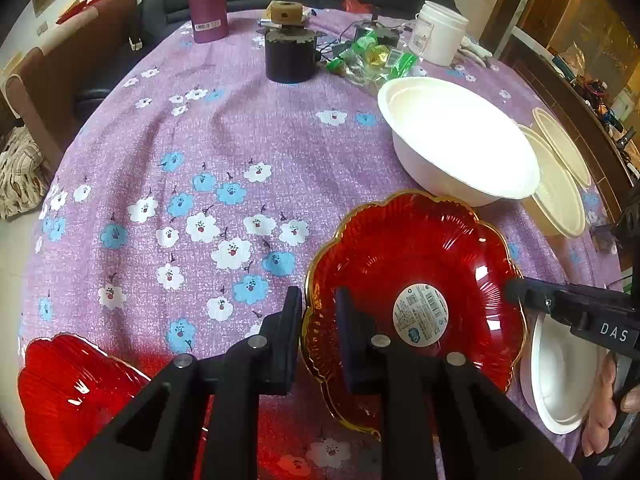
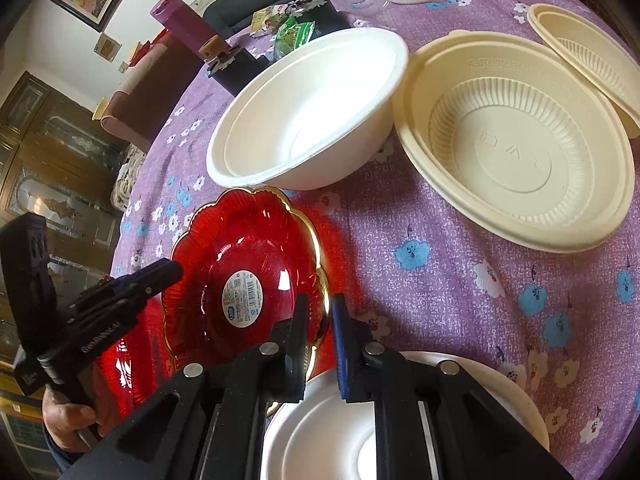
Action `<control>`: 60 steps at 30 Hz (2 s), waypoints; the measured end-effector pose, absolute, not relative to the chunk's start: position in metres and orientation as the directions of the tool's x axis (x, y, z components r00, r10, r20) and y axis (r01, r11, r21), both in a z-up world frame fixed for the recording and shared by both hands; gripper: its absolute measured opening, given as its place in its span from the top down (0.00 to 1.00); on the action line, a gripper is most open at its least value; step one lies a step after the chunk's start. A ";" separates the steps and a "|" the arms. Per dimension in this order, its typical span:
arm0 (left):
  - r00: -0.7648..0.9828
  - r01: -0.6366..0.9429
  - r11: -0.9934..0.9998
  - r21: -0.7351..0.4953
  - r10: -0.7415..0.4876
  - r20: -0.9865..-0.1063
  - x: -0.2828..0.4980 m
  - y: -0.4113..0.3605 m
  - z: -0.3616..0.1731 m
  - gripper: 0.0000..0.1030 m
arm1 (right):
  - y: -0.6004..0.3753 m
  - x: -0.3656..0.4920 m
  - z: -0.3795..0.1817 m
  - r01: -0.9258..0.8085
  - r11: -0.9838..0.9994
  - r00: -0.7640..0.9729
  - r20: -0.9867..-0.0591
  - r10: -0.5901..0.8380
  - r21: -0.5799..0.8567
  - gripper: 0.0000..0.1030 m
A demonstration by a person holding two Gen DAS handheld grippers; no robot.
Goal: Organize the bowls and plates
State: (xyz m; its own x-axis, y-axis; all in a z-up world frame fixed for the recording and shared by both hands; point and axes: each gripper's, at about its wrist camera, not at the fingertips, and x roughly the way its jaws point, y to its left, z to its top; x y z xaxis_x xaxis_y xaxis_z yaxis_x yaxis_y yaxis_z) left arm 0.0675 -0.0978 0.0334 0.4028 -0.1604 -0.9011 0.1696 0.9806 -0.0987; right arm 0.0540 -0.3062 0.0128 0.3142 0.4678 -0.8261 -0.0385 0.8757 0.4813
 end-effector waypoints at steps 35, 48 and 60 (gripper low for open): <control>0.571 0.150 0.983 -0.102 -0.171 -0.803 0.006 -0.056 0.102 0.83 | -0.283 0.010 0.070 -0.092 0.815 0.398 -0.729 0.557 0.572 0.88; 0.594 0.066 0.991 -0.114 -0.131 -0.794 -0.029 0.007 0.101 0.83 | -0.223 -0.001 0.079 -0.188 0.791 0.340 -0.717 0.609 0.582 0.88; 0.586 -0.049 0.989 -0.138 -0.083 -0.806 -0.057 0.070 0.081 0.83 | -0.151 -0.004 0.071 -0.280 0.788 0.265 -0.745 0.612 0.548 0.88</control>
